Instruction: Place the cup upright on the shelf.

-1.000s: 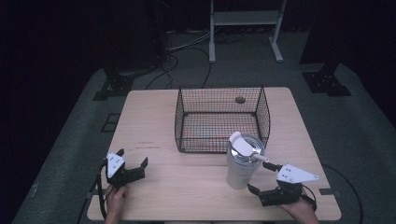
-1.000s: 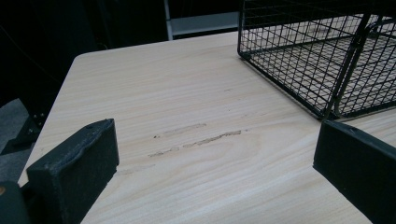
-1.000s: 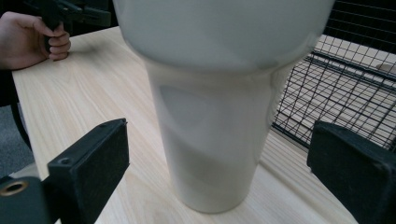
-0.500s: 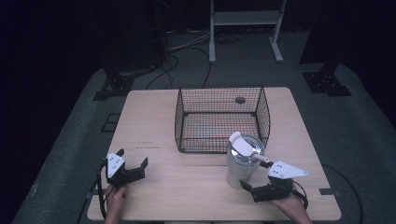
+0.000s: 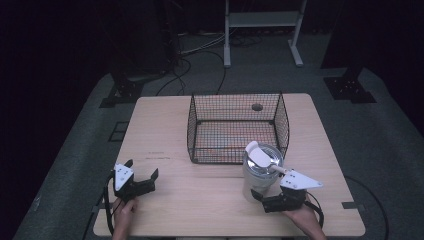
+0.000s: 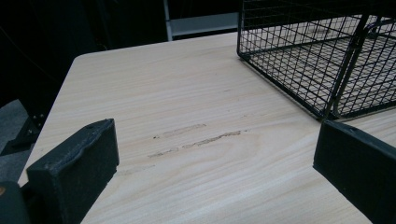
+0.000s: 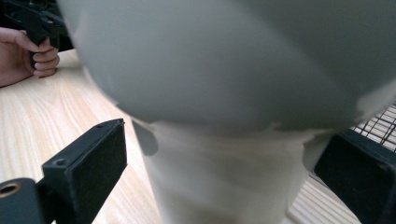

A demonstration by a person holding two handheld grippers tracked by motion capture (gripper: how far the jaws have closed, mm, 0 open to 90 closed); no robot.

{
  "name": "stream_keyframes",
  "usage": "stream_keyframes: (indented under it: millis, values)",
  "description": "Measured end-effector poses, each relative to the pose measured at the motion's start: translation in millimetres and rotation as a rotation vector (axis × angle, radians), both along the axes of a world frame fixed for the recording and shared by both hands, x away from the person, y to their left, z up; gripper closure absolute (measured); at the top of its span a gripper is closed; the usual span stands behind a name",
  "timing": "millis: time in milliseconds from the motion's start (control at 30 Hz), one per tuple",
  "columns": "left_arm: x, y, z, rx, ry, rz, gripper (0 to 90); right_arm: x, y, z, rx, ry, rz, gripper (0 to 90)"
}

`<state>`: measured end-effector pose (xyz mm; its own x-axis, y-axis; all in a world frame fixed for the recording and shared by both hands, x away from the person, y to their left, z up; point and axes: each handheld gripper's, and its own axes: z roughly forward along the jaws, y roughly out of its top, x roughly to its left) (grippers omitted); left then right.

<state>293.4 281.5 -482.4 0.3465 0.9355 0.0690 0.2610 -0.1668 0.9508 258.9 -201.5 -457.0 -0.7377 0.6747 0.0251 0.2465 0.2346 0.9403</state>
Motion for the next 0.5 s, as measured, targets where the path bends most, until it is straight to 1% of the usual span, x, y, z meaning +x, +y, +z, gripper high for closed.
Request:
stream_keyframes:
  millis: [133, 367, 500]
  values:
    - [0.0, 0.0, 0.0, -0.001, -0.001, -0.001, 0.0, 3.9, 3.8, -1.8, 0.007, -0.016, -0.004, 3.5]
    - [0.0, -0.1, 0.0, -0.001, -0.002, -0.001, 0.0, 7.3, 8.9, -3.0, 0.011, -0.031, -0.01, 4.1]
    - [-0.1, -0.1, 0.0, -0.002, -0.001, -0.002, 0.0, 9.0, 11.7, -3.3, -0.002, -0.038, -0.014, 4.3]
